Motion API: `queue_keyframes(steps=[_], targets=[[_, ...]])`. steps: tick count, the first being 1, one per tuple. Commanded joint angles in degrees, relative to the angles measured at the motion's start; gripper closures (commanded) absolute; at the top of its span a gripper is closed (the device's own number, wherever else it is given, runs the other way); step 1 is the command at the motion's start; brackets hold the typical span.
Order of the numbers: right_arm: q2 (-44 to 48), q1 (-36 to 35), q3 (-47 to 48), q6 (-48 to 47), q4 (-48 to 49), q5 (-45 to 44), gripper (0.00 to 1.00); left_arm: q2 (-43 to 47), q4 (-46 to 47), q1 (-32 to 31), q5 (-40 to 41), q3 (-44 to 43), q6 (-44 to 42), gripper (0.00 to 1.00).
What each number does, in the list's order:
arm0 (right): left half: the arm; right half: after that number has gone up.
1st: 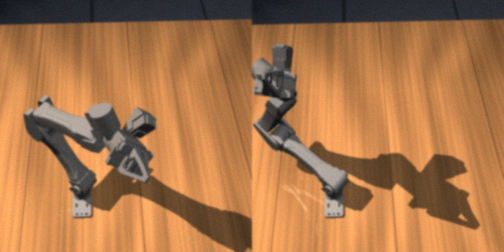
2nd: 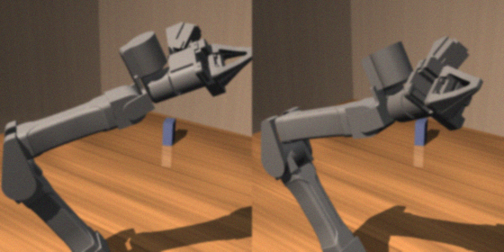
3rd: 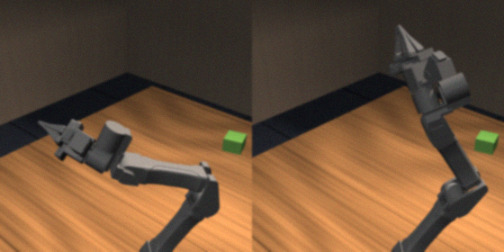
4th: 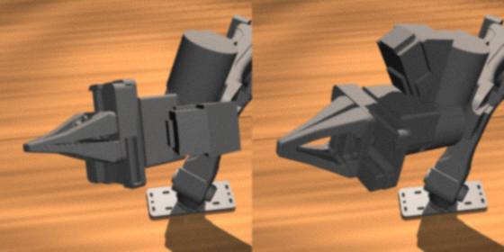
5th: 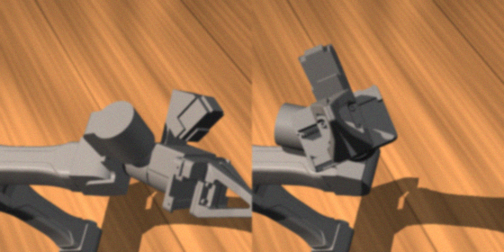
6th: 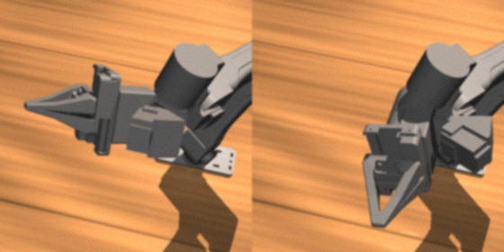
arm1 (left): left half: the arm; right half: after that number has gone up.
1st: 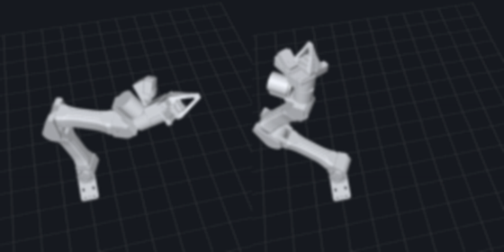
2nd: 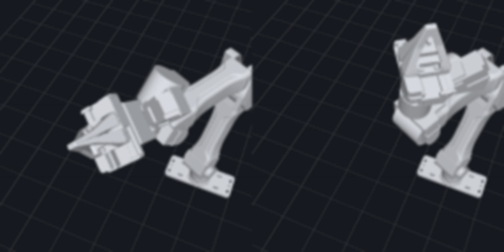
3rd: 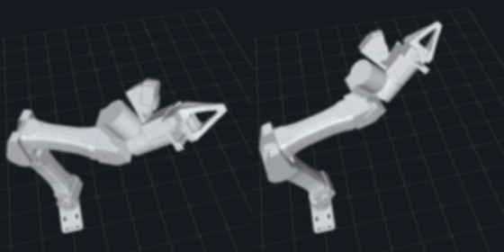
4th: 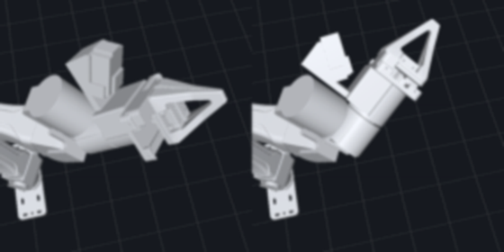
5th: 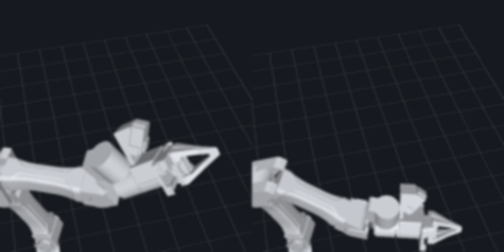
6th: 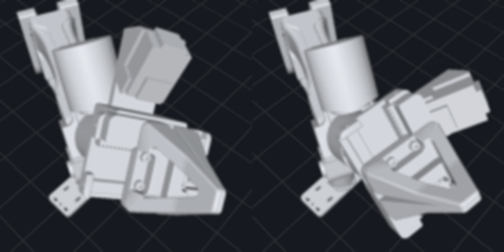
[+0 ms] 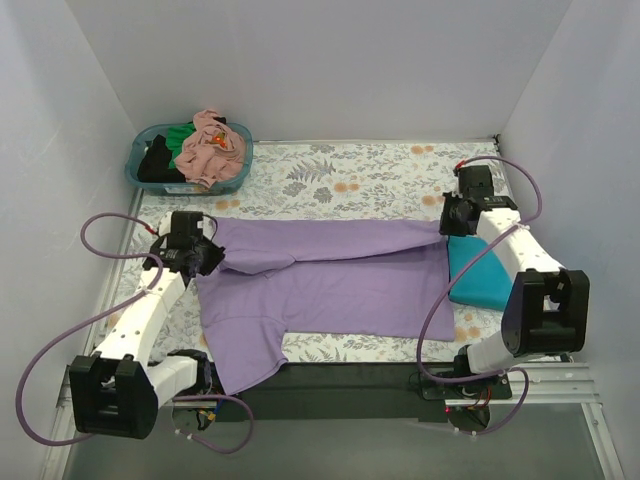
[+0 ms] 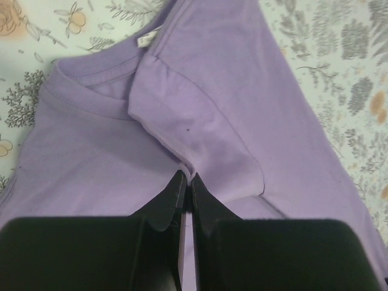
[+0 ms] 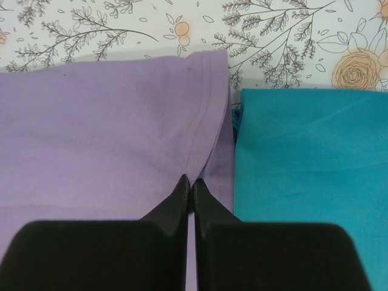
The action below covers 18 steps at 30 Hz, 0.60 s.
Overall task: Fold and stack the t-shirts
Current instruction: Fold the tshirt
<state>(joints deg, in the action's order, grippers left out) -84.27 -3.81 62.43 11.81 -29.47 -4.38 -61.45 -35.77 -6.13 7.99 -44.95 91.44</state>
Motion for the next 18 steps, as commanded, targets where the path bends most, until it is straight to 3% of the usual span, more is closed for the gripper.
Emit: queue_keyframes(steps=[1, 10, 13, 14, 15, 18], targets=[[-1.95, 0.39, -0.03, -0.56, 0.73, -0.36, 0.99, -1.04, 1.49, -0.11, 0.01, 2.05, 1.37, 1.0], [-8.19, 0.39, -3.11, 1.63, 2.84, -0.71, 0.99, -5.08, 2.55, -0.11, 1.06, 2.85, 1.9, 1.0], [-8.72, 0.3, -2.76, 1.81, 3.02, -1.77, 0.93, -5.61, 2.63, -0.11, 1.41, 2.68, 2.08, 1.0], [-8.72, 0.39, -2.32, 1.64, 3.02, -1.86, 0.9, -5.78, 2.81, -0.11, 1.33, 2.5, 2.08, 1.0], [-8.72, 0.39, -2.14, 1.63, 2.93, -1.77, 0.77, -5.7, 2.81, -0.11, 1.15, 2.32, 1.99, 1.0], [-7.58, 0.21, -1.7, 0.93, 2.93, 0.33, 0.58, -5.61, 2.9, -0.11, 0.54, 1.44, 1.99, 1.0]])
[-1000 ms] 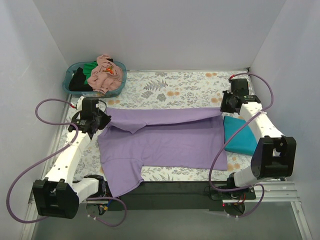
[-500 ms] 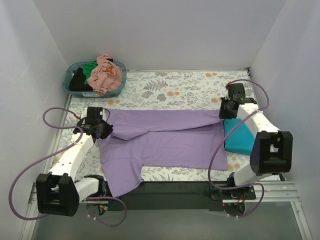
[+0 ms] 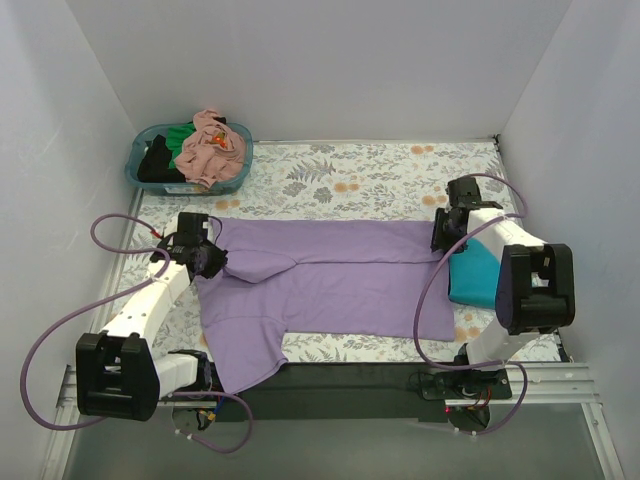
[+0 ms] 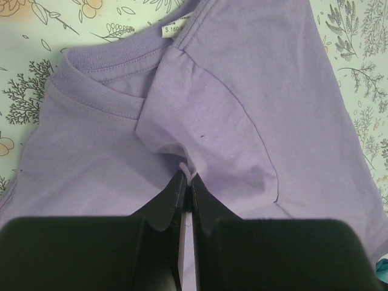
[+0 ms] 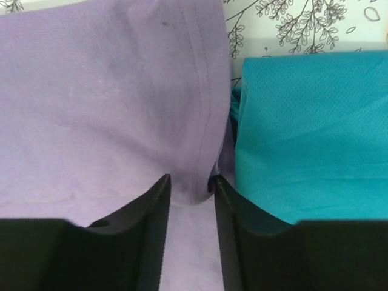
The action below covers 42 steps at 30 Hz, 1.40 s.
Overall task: Fold and stack the t-shirts
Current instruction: Fold the tshirt
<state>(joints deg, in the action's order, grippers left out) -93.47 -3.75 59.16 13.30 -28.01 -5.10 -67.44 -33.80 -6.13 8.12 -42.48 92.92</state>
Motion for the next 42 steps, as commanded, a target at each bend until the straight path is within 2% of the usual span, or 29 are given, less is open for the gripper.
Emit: queue_keyframes(steps=[1, 5, 7, 8, 9, 13, 19, 23, 27, 33, 37, 42], targets=[[2.67, 0.06, 1.66, -0.82, 1.55, 2.37, 0.56, 0.55, 0.93, -0.11, 0.14, -1.2, 0.42, 1.0], [6.89, -3.01, 1.75, -3.71, 1.55, 3.26, 0.45, 0.47, 1.72, -0.11, -0.65, -2.69, 0.24, 1.0], [9.78, -6.96, 1.31, -5.91, 2.43, 3.61, 0.27, 0.03, 2.51, -0.11, -1.35, -3.22, 0.15, 1.0], [10.58, -8.63, 1.14, -6.44, 2.61, 3.7, 0.03, -1.1, 3.38, -0.11, -2.31, -3.66, -0.02, 1.0], [11.37, -11.86, 0.88, -6.79, 2.78, 3.78, 0.01, -1.81, 3.91, -0.11, -2.84, -4.71, -0.2, 1.0], [14.8, -17.86, -0.44, -7.06, 4.27, 4.66, 0.02, -6.82, 4.1, -0.11, -2.15, -8.84, -0.2, 1.0], [16.57, -28.05, -4.83, -5.31, 11.74, 14.57, 0.02, -14.99, 6.81, -0.11, -3.9, -14.55, -0.2, 1.0], [13.59, -36.3, -3.88, -3.9, 14.91, 12.14, 0.02, -21.84, 7.17, -0.11, -3.29, -19.82, -0.2, 1.0], [5.79, -44.56, 1.46, -3.81, 16.84, 7.57, 0.02, -29.4, 5.77, -0.11, -3.99, -25.54, -0.81, 1.0], [-6.88, -54.33, 12.98, -6.18, 18.17, 2.56, 0.12, -33.19, 5.32, -0.11, -2.5, -26.78, -0.38, 1.0], [-17.87, -57.07, 24.31, -8.2, 18.43, 0.36, 0.21, -34.69, 5.33, -0.11, -2.67, -27.04, -0.81, 1.0], [-26.75, -57.42, 31.72, -9.52, 18.08, 1.5, 0.34, -35.57, 5.24, -0.02, -2.85, -26.43, -0.9, 1.0]])
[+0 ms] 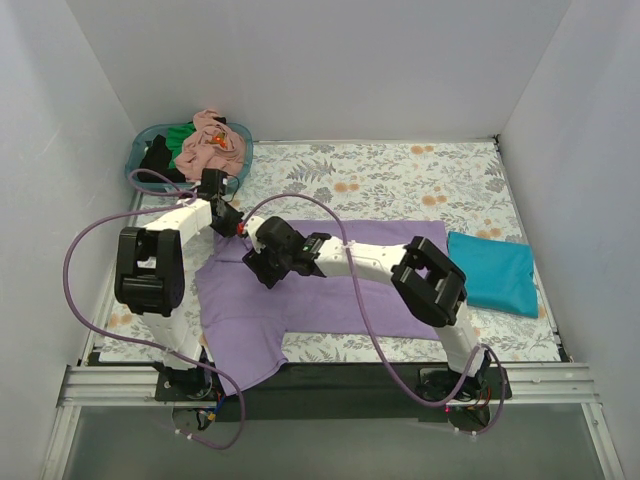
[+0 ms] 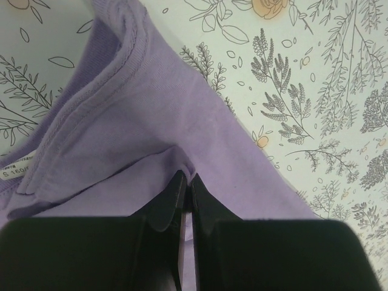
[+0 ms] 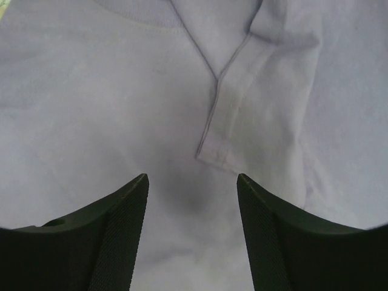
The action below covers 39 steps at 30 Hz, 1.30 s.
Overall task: Fold and stack the t-shirts
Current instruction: Fold the tshirt
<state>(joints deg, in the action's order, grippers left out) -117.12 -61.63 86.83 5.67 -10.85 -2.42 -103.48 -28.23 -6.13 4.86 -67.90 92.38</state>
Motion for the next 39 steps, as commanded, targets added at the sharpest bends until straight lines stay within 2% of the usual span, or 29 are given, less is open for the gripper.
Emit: queue_keyframes(steps=[1, 5, 13, 14, 15, 19, 23, 31, 39], targets=[[-3.81, 0.45, 4.84, -1.98, 0.83, -1.88, 0.35, 0.39, -0.25, -0.02, 0.32, -0.75, -0.44, 1.0], [-6.98, 0.45, 7.91, -2.77, 0.39, -2.07, 0.46, 0.39, -0.07, -0.02, 0.24, -0.04, -0.36, 1.0], [-9.88, 0.45, 9.59, -2.86, -0.57, -4.17, 0.62, 0.3, 0.28, 0.07, -0.03, 0.49, -0.18, 1.0], [-9.97, 0.45, 9.5, -2.86, -0.66, -4.35, 0.66, 0.3, 0.28, 0.07, -0.03, 0.66, -0.09, 1.0], [-9.97, 0.45, 9.41, -2.86, -0.84, -4.53, 0.75, 0.3, 0.28, 0.15, -0.03, 0.66, -0.09, 1.0], [-8.74, 0.45, 8.97, -2.6, -1.36, -5.06, 0.85, 0.39, 0.19, 0.24, -0.29, 0.84, -0.09, 1.0], [-6.72, 0.45, 8.71, -2.68, -1.36, -1.72, 0.99, 1.35, 0.1, 0.24, -0.56, 0.75, -0.09, 1.0], [-1.36, 0.1, 4.85, -2.59, -1.45, 3.89, 0.99, 8.46, -1.13, 0.24, -1.17, 4.26, -0.18, 1.0], [3.65, -0.51, -1.39, -2.6, -1.8, 6.37, 0.99, 21.64, -0.95, 0.07, -2.66, 17.25, 2.01, 1.0]])
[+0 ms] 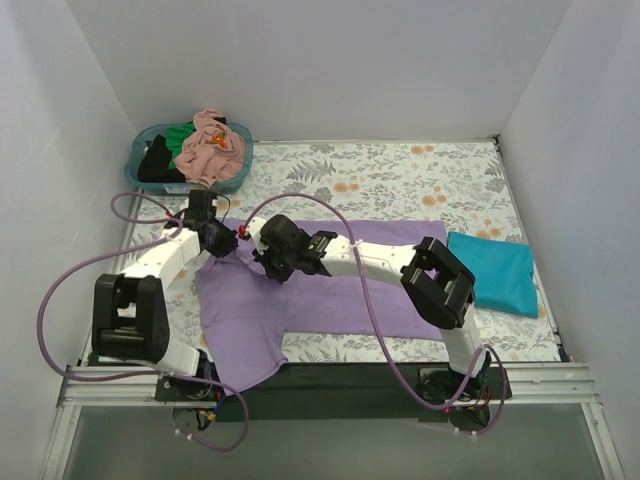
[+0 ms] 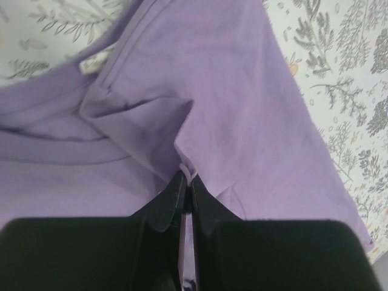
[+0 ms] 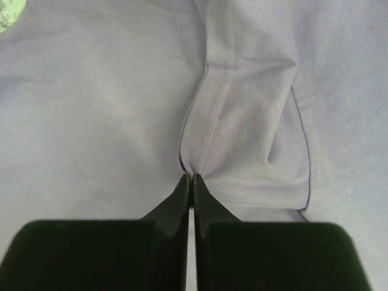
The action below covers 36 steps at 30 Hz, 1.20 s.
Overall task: Fold and stack the t-shirts
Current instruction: Fold the tshirt
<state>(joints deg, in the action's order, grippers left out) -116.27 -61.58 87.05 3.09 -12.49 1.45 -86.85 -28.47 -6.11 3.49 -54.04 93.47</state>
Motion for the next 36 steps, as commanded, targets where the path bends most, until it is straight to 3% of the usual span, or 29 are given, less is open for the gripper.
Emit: queue_keyframes(steps=[1, 14, 25, 28, 29, 31, 34, 36], targets=[[3.15, -0.56, -2.57, -0.02, -0.34, 2.76, 0.99, 6.15, -0.8, 0.04, -1.46, 4.46, 0.92, 1.0], [8.69, -0.82, -9.7, 1.21, -0.69, 4.17, 0.99, 21.36, -6.24, -0.22, -2.08, 16.24, 4.35, 1.0], [10.71, -0.82, -13.48, 1.39, -1.22, 3.64, 0.98, 21.46, -7.39, -0.22, -1.73, 20.99, 4.53, 1.0], [9.66, -0.82, -13.57, 1.74, -1.48, 3.47, 0.91, 22.33, -9.75, -0.22, 0.2, 19.77, 4.7, 1.0], [9.31, -0.82, -13.48, 1.92, -1.66, 3.38, 0.83, 22.68, -10.37, -0.22, 0.81, 19.42, 4.7, 1.0], [8.87, -0.82, -13.31, 2.09, -2.1, 3.73, 0.76, 24.08, -12.47, -0.22, 2.31, 18.89, 5.23, 0.96], [9.57, -0.82, -12.87, 2.09, -2.97, 3.56, 0.58, 26.28, -14.59, -0.22, 2.93, 18.45, 4.97, 0.72], [11.32, -0.91, -12.69, 2.53, -4.03, 3.03, 0.38, 27.52, -15.82, -0.22, 3.28, 17.75, 5.05, 0.57]])
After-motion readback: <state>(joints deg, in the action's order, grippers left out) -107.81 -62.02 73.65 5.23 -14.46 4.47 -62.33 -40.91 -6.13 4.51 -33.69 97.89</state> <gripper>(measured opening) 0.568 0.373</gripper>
